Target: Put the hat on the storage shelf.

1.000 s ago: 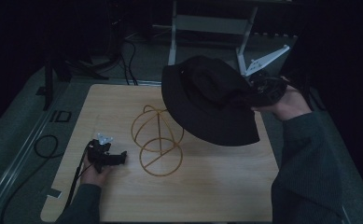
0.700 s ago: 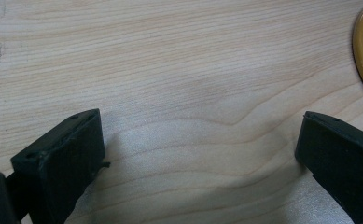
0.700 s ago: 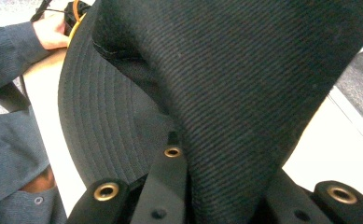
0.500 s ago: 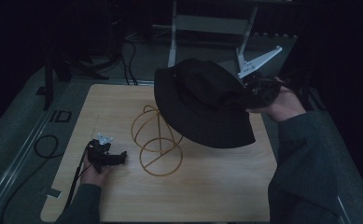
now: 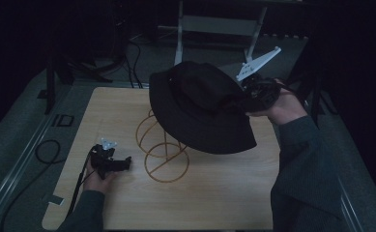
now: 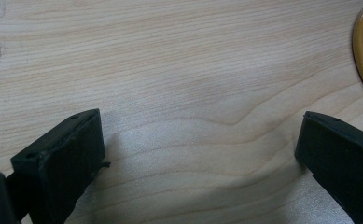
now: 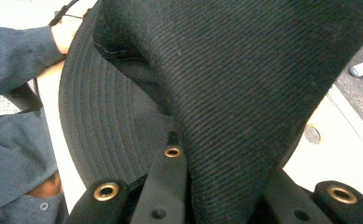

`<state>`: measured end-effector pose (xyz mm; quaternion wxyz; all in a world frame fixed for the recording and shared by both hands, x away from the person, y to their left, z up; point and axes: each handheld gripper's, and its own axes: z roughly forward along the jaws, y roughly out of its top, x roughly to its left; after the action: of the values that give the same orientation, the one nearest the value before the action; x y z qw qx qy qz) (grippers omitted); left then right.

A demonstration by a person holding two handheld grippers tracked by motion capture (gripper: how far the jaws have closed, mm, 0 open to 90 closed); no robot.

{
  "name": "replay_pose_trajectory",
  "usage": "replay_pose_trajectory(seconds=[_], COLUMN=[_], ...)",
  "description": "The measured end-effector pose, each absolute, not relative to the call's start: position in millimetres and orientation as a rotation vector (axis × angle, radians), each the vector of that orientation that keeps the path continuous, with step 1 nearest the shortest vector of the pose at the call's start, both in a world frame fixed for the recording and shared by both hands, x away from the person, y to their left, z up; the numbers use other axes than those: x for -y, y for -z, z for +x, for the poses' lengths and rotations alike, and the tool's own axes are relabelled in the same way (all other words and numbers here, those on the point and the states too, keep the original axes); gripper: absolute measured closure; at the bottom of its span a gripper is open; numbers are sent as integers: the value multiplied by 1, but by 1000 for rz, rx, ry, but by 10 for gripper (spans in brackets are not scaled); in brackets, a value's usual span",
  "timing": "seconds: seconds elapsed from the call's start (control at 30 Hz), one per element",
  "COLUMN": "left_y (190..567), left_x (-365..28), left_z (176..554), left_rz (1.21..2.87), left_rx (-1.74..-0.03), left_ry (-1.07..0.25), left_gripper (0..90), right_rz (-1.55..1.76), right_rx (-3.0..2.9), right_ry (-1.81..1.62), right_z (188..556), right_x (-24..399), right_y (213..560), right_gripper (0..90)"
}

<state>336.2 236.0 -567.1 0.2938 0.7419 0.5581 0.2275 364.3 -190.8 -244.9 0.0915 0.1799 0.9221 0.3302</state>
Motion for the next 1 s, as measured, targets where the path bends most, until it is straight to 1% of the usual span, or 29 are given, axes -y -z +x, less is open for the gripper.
replay_pose_trajectory(seconds=[0.6,1.0], left_y=[567,567], left_x=[-236,-236], left_z=[336,336], left_rz=[1976,1976], left_rx=[-1485,-1485], left_ry=[-604,-605], left_gripper=[15,15], right_rz=[443,389], right_rx=[-2786,-2818], right_ry=[-986,-980], right_z=[366,365], right_x=[158,142], right_y=[247,255], right_gripper=[869,867])
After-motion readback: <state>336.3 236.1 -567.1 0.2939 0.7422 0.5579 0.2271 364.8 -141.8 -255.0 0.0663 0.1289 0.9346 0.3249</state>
